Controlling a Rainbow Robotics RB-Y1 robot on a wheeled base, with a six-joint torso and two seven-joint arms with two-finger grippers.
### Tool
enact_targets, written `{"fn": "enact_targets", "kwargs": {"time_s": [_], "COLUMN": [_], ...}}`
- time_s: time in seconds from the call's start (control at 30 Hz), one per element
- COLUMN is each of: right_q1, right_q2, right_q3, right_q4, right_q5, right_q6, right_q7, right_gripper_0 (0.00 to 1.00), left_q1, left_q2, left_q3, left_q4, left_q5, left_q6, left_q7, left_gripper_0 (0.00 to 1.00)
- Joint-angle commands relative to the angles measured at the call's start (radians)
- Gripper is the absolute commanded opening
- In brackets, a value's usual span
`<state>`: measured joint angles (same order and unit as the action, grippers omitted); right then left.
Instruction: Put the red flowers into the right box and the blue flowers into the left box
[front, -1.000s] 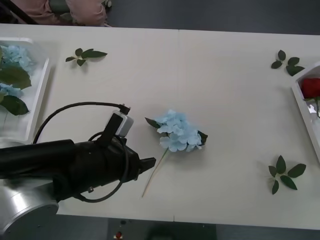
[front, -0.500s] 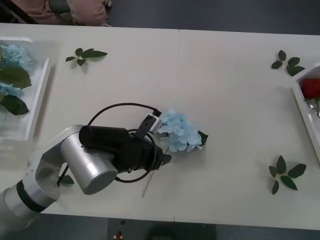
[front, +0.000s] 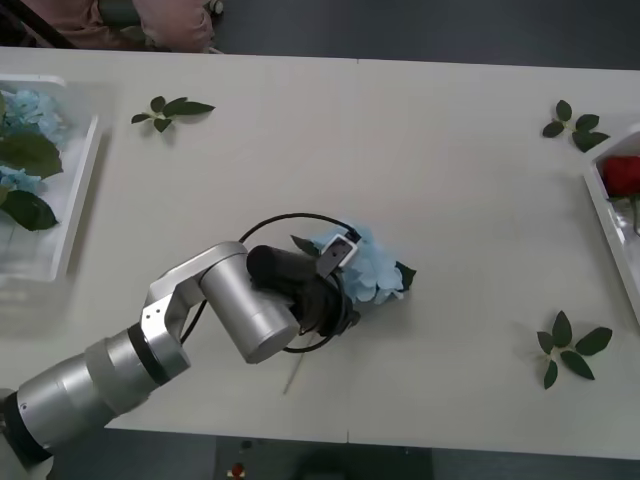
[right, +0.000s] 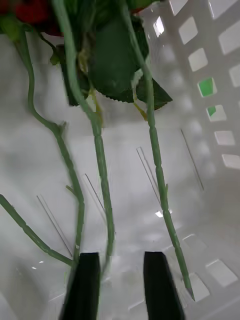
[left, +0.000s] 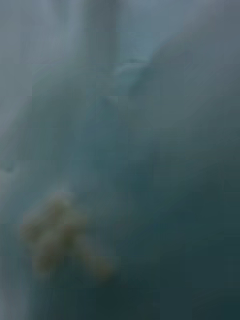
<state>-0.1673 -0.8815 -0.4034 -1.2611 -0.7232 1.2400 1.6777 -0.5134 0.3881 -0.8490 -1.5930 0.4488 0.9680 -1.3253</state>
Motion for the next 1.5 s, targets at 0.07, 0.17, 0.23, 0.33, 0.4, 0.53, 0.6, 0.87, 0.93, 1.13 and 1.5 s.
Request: {"fn": "enact_targets", "kwargs": {"time_s": [0.07,0.17,0.23,0.33,0.4,0.53,0.6,0.87,0.93,1.13,1.5], "right_q1": [-0.006,-0.006,-0.006,-0.008,-0.014,-0.043,-0.072,-0.161,-0.184,-0.238,-0.247], "right_q2": [-0.01,-0.01,-0.01,-0.008,0.006,0.062,0.095,0.177,0.199,0.265,0.343], "right_q3": [-0.018,-0.02,-0.031,-0.054,-0.074,-0.138,-0.164,-0.181,-0.186,-0.206,-0.242], "right_q4": [-0.052,-0.127,-0.187,-0.287,-0.343,-0.409,-0.408,-0.408,-0.409,-0.409,-0.35], "right_q5": [-0.019,-0.035,-0.056,-0.13,-0.179,-0.36,-0.455,-0.67,-0.691,-0.723,-0.788], "right_q6": [0.007,0.065,0.116,0.205,0.259,0.349,0.384,0.446,0.461,0.496,0.587], "right_q7": [0.065,0.079,0.086,0.105,0.117,0.169,0.25,0.556,0.614,0.829,1.028], "right_gripper_0": [1.0,1.0,1.0,1.0,1.0,1.0,1.0,1.0,1.0,1.0,1.0], "left_q1": [-0.019,-0.019,-0.019,-0.017,-0.017,-0.017,-0.017,-0.017,-0.016,0.022,0.32], "left_q2": [-0.009,-0.011,-0.011,-0.011,-0.011,-0.009,-0.001,0.149,0.21,0.423,0.502], "left_q3": [-0.027,-0.038,-0.047,-0.053,-0.053,-0.053,-0.044,0.067,0.11,0.358,1.071], "left_q4": [-0.01,-0.01,-0.01,-0.01,-0.01,-0.012,-0.016,-0.232,-0.311,-0.519,-0.55], "left_q5": [-0.032,-0.041,-0.048,-0.061,-0.061,-0.084,-0.085,0.01,0.054,0.209,0.38], "left_q6": [-0.012,-0.012,-0.012,-0.014,-0.012,-0.012,-0.018,0.092,0.153,0.34,0.503], "left_q7": [-0.04,-0.042,-0.043,-0.045,-0.043,-0.037,-0.032,-0.023,-0.023,-0.015,-0.101], "left_gripper_0": [0.69,0.26,0.04,0.0,0.0,0.0,0.0,0.0,0.0,0.0,0.0]}}
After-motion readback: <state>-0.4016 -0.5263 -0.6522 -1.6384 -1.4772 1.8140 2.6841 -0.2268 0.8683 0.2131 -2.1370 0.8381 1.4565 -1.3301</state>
